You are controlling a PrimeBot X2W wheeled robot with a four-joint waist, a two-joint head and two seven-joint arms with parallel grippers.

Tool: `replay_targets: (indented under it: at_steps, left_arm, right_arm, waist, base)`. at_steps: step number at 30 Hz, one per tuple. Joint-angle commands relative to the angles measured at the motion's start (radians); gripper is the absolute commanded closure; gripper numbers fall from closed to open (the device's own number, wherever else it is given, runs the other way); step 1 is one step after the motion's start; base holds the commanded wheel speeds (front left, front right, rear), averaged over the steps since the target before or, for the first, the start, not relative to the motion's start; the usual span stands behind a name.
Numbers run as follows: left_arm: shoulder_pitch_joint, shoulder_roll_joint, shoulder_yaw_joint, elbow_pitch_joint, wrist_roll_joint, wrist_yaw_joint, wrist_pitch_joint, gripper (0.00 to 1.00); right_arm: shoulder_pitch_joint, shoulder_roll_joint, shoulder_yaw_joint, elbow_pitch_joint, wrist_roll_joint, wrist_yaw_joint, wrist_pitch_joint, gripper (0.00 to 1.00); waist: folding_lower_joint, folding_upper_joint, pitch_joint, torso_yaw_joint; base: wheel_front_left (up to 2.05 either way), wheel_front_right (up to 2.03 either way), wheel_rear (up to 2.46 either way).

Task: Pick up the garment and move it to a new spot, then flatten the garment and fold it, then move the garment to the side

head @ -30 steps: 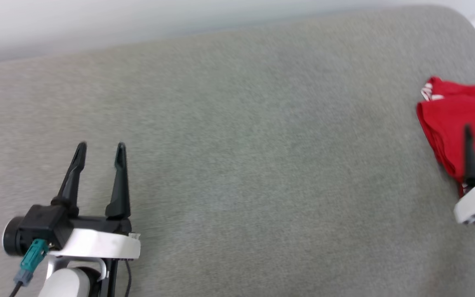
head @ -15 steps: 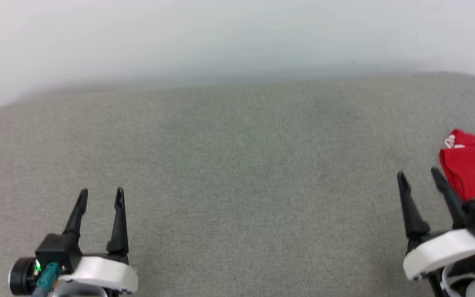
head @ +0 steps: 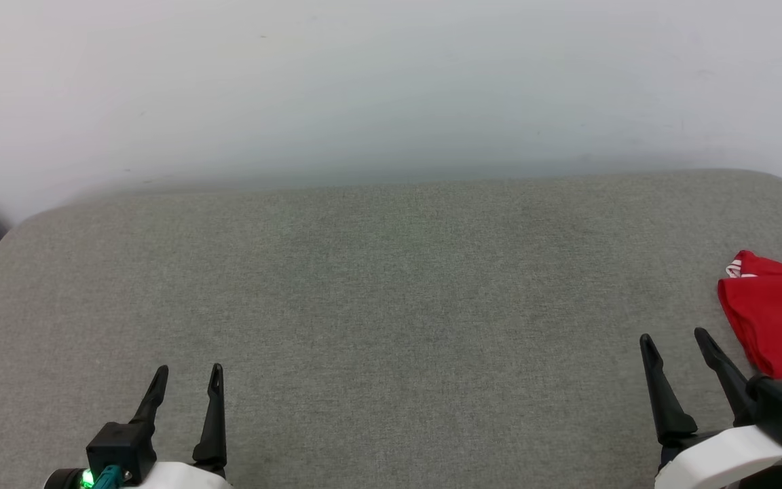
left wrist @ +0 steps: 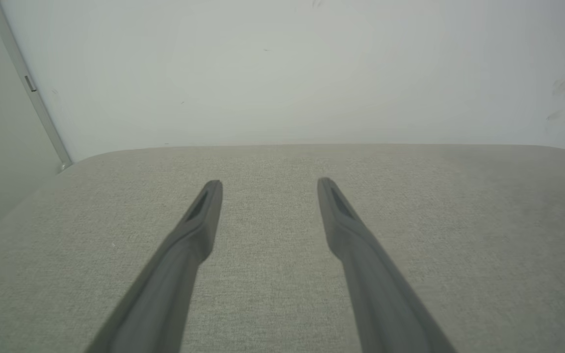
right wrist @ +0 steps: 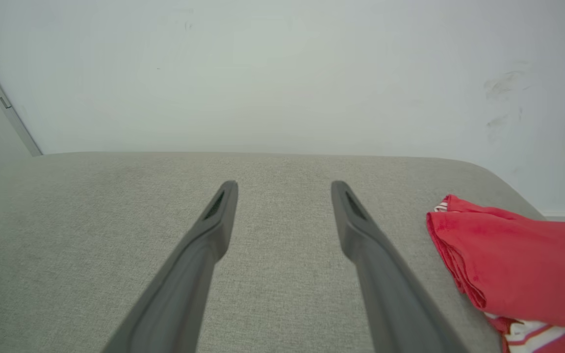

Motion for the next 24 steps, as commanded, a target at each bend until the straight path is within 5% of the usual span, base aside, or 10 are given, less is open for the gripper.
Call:
replay_targets:
  at_steps: [1, 19, 20, 24]
  left_arm:
    - [0.005, -0.002, 0.002, 0.004, -0.003, -0.001, -0.005, 0.0]
    - [-0.021, -0.021, 0.014, 0.009, 0.008, -0.01, -0.011, 0.0]
    - [-0.011, -0.02, 0.012, 0.015, 0.005, -0.011, -0.005, 1.0]
    - [-0.006, -0.035, 0.018, 0.029, -0.038, -0.02, 0.008, 1.0]
  right_arm:
    - [0.007, 0.004, 0.002, -0.004, -0.002, -0.001, 0.005, 0.0]
    - [-0.011, -0.012, 0.022, -0.009, 0.01, -0.001, -0.001, 0.0]
    - [-0.002, -0.008, 0.021, -0.004, 0.009, 0.0, 0.004, 1.0]
    - [0.001, -0.005, 0.024, 0.019, 0.059, 0.0, 0.003, 1.0]
  waist:
    - [0.0002, -0.0001, 0.0, 0.001]
    - [0.0002, -0.0001, 0.007, 0.012]
    - [0.0002, -0.0001, 0.007, 0.012]
    - [0.0002, -0.0001, 0.008, 0.012]
  base:
    - [0.0, 0.0, 0.0]
    - [0.0, 0.0, 0.0]
    - [0.0, 0.0, 0.0]
    - [0.0, 0.0, 0.0]
